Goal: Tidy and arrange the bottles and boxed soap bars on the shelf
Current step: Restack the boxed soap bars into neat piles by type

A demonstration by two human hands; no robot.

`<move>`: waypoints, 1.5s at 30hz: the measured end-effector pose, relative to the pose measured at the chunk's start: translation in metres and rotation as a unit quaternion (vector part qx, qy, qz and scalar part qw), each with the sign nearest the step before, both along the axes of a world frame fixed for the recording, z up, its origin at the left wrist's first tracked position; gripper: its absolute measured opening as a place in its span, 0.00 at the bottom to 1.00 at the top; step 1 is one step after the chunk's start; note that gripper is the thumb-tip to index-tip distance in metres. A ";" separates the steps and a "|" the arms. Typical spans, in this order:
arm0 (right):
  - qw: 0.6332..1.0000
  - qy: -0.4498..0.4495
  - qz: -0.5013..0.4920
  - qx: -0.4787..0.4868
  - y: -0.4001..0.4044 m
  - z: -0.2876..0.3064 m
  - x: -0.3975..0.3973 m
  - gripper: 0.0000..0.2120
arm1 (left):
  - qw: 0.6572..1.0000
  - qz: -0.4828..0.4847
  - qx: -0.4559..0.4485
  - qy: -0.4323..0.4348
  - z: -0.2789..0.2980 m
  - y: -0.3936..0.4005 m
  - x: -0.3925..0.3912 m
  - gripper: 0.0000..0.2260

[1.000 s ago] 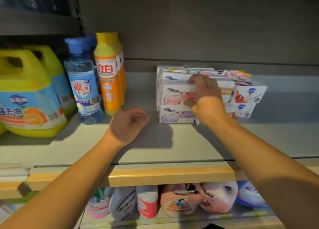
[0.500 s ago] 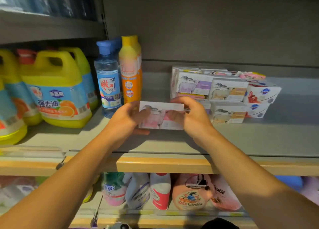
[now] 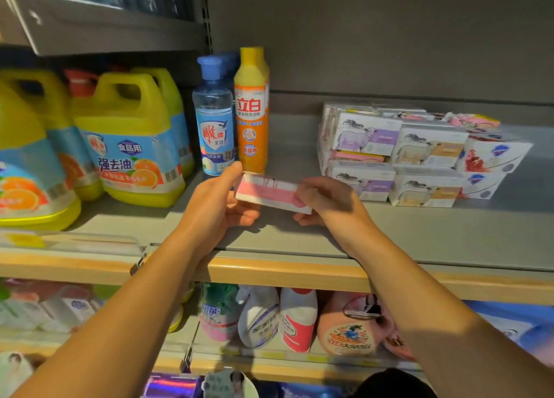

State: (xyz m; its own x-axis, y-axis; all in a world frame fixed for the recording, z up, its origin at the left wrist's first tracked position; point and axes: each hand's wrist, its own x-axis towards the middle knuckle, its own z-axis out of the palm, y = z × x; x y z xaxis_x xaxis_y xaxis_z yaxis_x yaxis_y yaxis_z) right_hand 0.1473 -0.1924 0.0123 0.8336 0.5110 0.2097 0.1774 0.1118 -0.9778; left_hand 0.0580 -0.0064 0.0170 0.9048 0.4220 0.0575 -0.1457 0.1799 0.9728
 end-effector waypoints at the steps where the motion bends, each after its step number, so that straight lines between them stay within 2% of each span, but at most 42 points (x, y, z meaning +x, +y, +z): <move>1: 1.000 0.004 -0.008 -0.003 0.001 0.001 -0.001 0.03 | 1.000 0.002 0.018 0.006 -0.001 0.000 0.000 0.23; 5: 0.999 0.016 -0.037 -0.013 0.003 0.002 0.001 0.10 | 0.998 0.013 0.061 0.026 -0.003 -0.001 0.002 0.28; 9: 1.000 0.020 -0.024 -0.005 0.002 0.000 0.003 0.09 | 0.997 0.012 0.069 0.031 -0.003 -0.001 0.002 0.34; 10: 1.000 0.023 -0.012 0.004 0.000 0.000 0.004 0.09 | 0.998 0.006 0.064 0.027 -0.003 -0.001 0.002 0.33; 12: 1.000 0.015 0.001 0.023 -0.003 -0.002 0.004 0.21 | 0.998 -0.016 0.061 0.008 -0.003 -0.002 0.001 0.25; 14: 0.999 -0.032 0.003 0.024 -0.005 -0.005 0.003 0.30 | 0.995 -0.023 0.101 -0.011 -0.004 -0.003 -0.001 0.17; 18: 0.986 -0.153 -0.044 -0.044 0.000 -0.008 -0.001 0.37 | 0.981 0.009 0.183 -0.056 -0.006 -0.008 -0.005 0.12; 20: 0.969 -0.217 -0.078 -0.086 0.001 -0.008 -0.001 0.36 | 0.974 0.028 0.209 -0.087 -0.004 -0.011 -0.008 0.10; 26: 0.914 -0.348 -0.168 -0.122 -0.001 -0.009 -0.008 0.27 | 0.951 0.020 0.271 -0.150 -0.002 -0.012 -0.014 0.16; 32: 0.902 -0.363 -0.184 -0.141 -0.002 -0.008 -0.009 0.26 | 0.944 0.045 0.300 -0.126 -0.005 -0.008 -0.010 0.15; 35: 0.900 -0.355 -0.191 -0.164 -0.001 -0.008 -0.007 0.26 | 0.915 0.089 0.384 -0.083 -0.007 -0.005 -0.005 0.13; 38: 0.889 -0.350 -0.186 -0.230 -0.001 -0.007 -0.003 0.25 | 0.889 0.085 0.449 -0.027 -0.005 -0.004 0.003 0.11; 41: 0.840 -0.409 -0.192 -0.299 -0.001 -0.002 -0.005 0.23 | 0.869 0.078 0.488 0.018 -0.004 -0.003 0.008 0.14; 45: 0.767 -0.537 -0.161 -0.314 0.010 0.004 -0.009 0.21 | 0.834 0.066 0.545 0.052 -0.002 0.009 0.001 0.17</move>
State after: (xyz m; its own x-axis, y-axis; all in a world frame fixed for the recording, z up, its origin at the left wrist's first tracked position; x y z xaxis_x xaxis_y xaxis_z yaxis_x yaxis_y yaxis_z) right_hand 0.1386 -0.1821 0.0162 0.4567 0.5962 0.6603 0.8373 -0.5388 -0.0927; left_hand 0.0589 0.0023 0.0147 0.8782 0.2670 0.3968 0.0017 -0.8314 0.5557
